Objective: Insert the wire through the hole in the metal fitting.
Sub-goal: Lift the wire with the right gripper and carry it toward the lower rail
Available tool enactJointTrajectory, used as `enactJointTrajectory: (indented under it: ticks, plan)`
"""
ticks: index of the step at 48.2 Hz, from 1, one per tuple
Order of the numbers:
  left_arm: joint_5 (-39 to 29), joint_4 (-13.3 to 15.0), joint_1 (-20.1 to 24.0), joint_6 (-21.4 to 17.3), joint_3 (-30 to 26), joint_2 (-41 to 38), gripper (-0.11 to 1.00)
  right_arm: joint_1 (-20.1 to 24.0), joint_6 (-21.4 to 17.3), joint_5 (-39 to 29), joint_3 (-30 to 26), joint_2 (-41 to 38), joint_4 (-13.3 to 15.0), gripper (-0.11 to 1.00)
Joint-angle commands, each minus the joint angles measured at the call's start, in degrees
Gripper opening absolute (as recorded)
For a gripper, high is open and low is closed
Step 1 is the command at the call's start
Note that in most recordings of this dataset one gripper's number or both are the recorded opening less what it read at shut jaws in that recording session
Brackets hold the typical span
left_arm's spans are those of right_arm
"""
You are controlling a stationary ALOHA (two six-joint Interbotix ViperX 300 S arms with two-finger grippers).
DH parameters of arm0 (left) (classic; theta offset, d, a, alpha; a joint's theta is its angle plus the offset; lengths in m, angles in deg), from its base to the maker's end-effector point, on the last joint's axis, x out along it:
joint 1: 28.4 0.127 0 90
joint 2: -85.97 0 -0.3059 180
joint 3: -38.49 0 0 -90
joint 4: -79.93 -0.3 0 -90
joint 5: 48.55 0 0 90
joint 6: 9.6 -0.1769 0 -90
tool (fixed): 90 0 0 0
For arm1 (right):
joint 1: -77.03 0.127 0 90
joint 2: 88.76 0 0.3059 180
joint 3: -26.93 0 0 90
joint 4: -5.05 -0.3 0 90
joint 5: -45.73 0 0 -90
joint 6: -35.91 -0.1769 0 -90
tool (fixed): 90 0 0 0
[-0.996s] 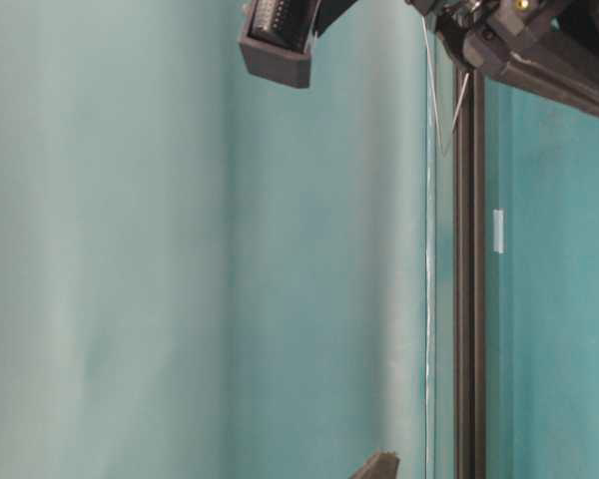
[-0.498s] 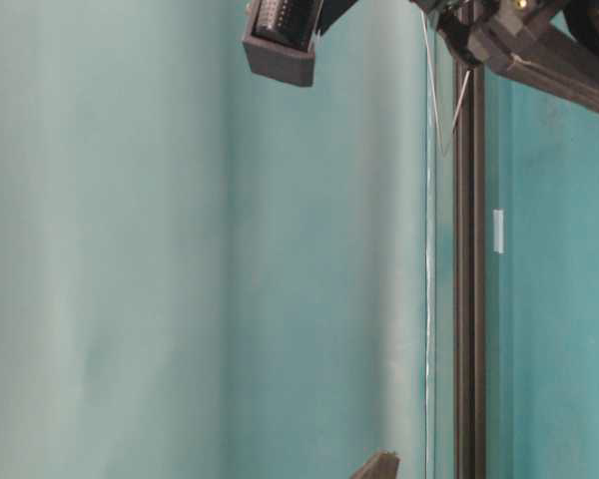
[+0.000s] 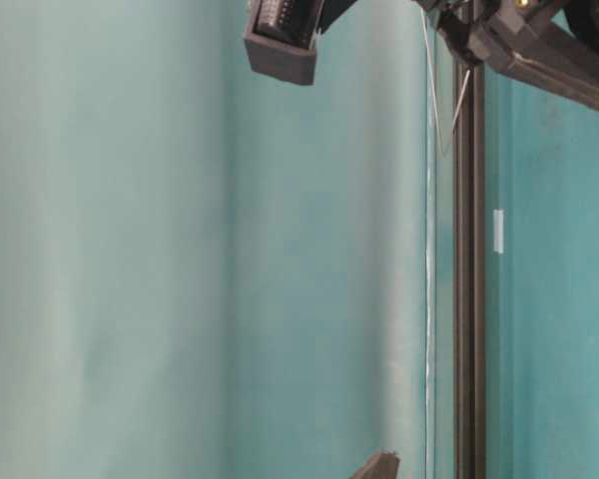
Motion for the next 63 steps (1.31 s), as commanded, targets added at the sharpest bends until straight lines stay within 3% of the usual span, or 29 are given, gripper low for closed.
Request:
enactJointTrajectory:
  ticks: [1,17,41,48,54,63]
  plan:
    - [0.2,0.0,0.1,0.1,-0.8,0.3,0.82,-0.1,0.3,0.1,-1.1,2.3,0.2,-0.01]
    - [-0.2,0.0,0.2,0.1,-0.9,0.3,0.82,-0.3,1.7,-3.3,-2.0,6.4,1.0,-0.01]
    - [-0.2,0.1,0.2,0.1,-1.2,0.4,0.82,-0.3,4.2,-14.2,-5.9,11.4,1.8,-0.01]
    - [-0.2,0.1,0.2,0.1,-1.4,0.3,0.82,0.3,4.0,-13.0,-4.8,11.6,1.7,0.00]
    - [1.9,0.2,0.2,0.1,-0.9,0.2,0.82,2.5,3.9,-7.0,-2.5,11.6,0.6,-0.01]
    - [7.3,0.3,-1.1,0.1,1.0,-1.0,0.82,5.8,3.9,1.3,1.9,11.6,-4.3,-0.01]
